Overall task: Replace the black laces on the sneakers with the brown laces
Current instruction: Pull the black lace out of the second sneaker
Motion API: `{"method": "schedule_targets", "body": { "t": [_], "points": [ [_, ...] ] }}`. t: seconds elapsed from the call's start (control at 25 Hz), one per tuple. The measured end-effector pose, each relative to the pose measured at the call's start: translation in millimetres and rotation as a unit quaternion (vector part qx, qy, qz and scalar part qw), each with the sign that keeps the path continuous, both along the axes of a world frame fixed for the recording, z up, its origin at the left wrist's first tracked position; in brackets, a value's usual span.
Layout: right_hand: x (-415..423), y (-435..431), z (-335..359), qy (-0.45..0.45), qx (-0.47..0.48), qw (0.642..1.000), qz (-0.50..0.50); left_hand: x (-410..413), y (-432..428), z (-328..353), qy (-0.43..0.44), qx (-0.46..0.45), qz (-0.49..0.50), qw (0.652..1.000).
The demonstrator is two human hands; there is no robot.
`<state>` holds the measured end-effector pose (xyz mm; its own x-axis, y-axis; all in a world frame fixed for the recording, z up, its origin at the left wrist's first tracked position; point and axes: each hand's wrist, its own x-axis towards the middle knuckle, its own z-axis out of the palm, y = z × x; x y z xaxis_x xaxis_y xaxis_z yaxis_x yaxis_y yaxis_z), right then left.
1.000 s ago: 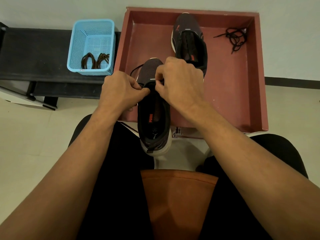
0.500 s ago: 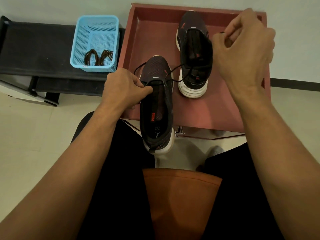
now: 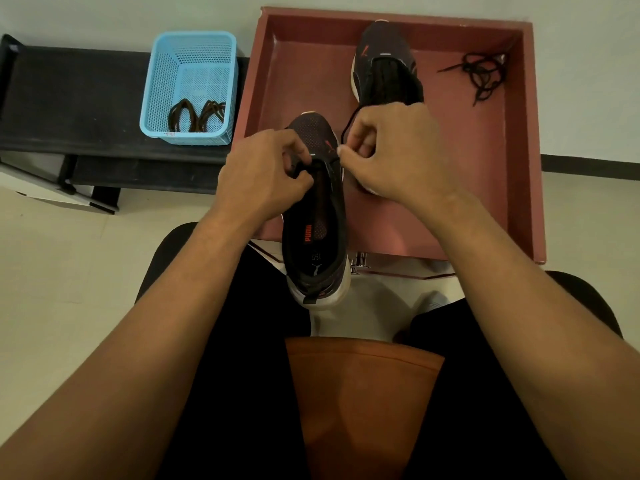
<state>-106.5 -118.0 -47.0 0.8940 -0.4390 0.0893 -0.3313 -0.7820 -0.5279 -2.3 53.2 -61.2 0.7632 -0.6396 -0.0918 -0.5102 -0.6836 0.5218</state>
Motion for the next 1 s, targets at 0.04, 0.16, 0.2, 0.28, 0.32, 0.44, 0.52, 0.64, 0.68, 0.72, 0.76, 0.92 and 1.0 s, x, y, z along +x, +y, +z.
{"method": "schedule_targets", "body": {
  "t": [0.04, 0.16, 0.2, 0.28, 0.32, 0.44, 0.52, 0.64, 0.68, 0.72, 0.76, 0.92, 1.0],
  "points": [
    [1.8, 4.4, -2.8, 0.016, 0.002, 1.000, 0.009, -0.7, -2.9, -0.2, -0.018, 0.005, -0.013, 1.000],
    [4.9, 10.6, -11.6, 0.044, 0.006, 0.999, 0.010, -3.1, -9.6, -1.6, -0.062, 0.020, -0.025, 0.998],
    [5.8, 11.7, -14.4, 0.056, 0.016, 0.998, 0.008, -3.5, -10.7, -1.6, -0.070, 0.021, -0.023, 0.997],
    [8.2, 14.8, -19.3, 0.085, 0.031, 0.996, 0.001, -2.7, -11.9, -2.4, -0.080, 0.024, -0.018, 0.996],
    [8.8, 16.7, -21.1, 0.096, 0.037, 0.995, -0.005, -2.7, -12.5, -3.4, -0.083, 0.026, -0.013, 0.996],
    [9.3, 18.5, -23.5, 0.100, 0.052, 0.993, -0.030, -4.4, -17.5, -4.7, -0.093, 0.035, 0.018, 0.995],
    [9.2, 20.6, -23.8, 0.091, 0.054, 0.994, -0.041, -6.3, -21.4, -5.2, -0.112, 0.042, 0.029, 0.992],
    [9.5, 25.8, -26.5, 0.081, 0.044, 0.994, -0.052, -8.9, -22.6, -5.0, -0.113, 0.048, 0.022, 0.992],
    [9.4, 26.3, -27.4, 0.080, 0.045, 0.994, -0.054, -8.0, -21.0, -4.5, -0.103, 0.046, 0.022, 0.993],
    [9.2, 25.8, -27.8, 0.078, 0.045, 0.994, -0.055, -5.7, -18.4, -3.5, -0.088, 0.038, 0.031, 0.995],
    [9.1, 25.2, -28.0, 0.076, 0.045, 0.995, -0.055, -1.7, -13.9, -1.5, -0.071, 0.025, 0.050, 0.996],
    [10.6, 24.2, -28.9, 0.068, 0.042, 0.995, -0.052, 17.2, 5.0, 3.3, -0.041, -0.008, 0.149, 0.988],
    [10.1, 24.5, -29.0, 0.071, 0.045, 0.995, -0.052, 18.2, 5.1, 1.6, -0.047, -0.007, 0.147, 0.988]
  ]
}}
